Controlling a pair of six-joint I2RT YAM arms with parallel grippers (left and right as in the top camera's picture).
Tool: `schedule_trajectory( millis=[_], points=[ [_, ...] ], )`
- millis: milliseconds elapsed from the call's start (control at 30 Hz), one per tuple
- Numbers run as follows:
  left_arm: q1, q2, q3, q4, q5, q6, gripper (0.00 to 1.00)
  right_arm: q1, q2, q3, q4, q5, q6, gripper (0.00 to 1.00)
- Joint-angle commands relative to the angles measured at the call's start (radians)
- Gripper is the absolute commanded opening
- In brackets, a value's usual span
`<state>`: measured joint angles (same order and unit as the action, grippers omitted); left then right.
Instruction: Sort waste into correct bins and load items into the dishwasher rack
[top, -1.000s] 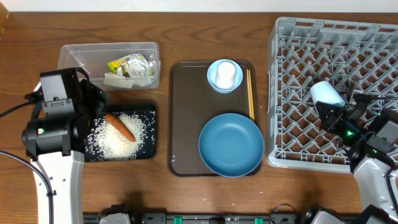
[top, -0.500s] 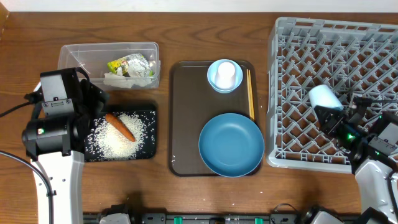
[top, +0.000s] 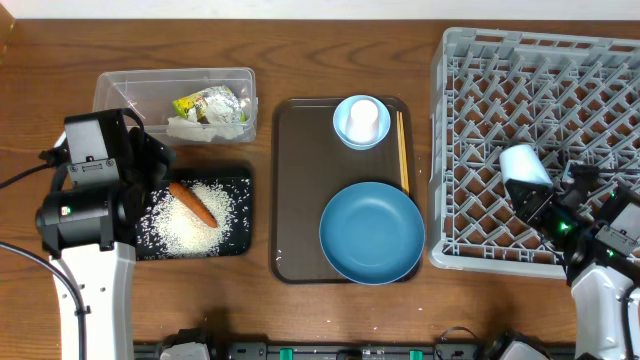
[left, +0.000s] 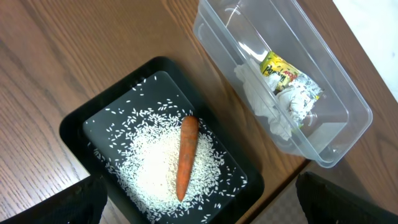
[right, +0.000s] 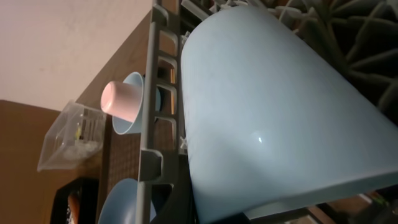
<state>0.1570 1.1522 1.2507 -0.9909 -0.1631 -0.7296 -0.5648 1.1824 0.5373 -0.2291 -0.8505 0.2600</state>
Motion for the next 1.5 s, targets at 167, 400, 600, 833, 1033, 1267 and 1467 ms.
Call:
schedule_trajectory(
  millis=[167, 400, 600, 833, 1033, 1267, 1467],
  points=[
    [0.006, 0.004, 0.002, -0.003, -0.002, -0.002, 0.99, -0.038, -0.003, -0.049, -0.089, 0.378, 0.077, 0.01],
    [0.006, 0.004, 0.002, -0.003, -0.002, -0.002, 0.99, -0.038, -0.032, -0.048, -0.13, 0.399, 0.086, 0.01],
    [0.006, 0.004, 0.002, -0.003, -0.002, -0.002, 0.99, -0.038, -0.04, -0.045, -0.144, 0.403, 0.106, 0.11],
    [0.006, 0.004, 0.002, -0.003, -0.002, -0.002, 0.99, -0.038, -0.061, 0.01, -0.235, 0.43, 0.11, 0.31],
    [0.006, 0.004, 0.002, -0.003, -0.002, -0.002, 0.99, -0.037, -0.127, 0.121, -0.384, 0.432, 0.106, 0.38],
    [0.006, 0.004, 0.002, -0.003, -0.002, -0.002, 0.99, -0.036, -0.229, 0.246, -0.533, 0.426, 0.101, 0.68],
    [0.006, 0.004, 0.002, -0.003, -0.002, -0.002, 0.99, -0.036, -0.269, 0.278, -0.548, 0.452, 0.098, 0.51]
  ],
)
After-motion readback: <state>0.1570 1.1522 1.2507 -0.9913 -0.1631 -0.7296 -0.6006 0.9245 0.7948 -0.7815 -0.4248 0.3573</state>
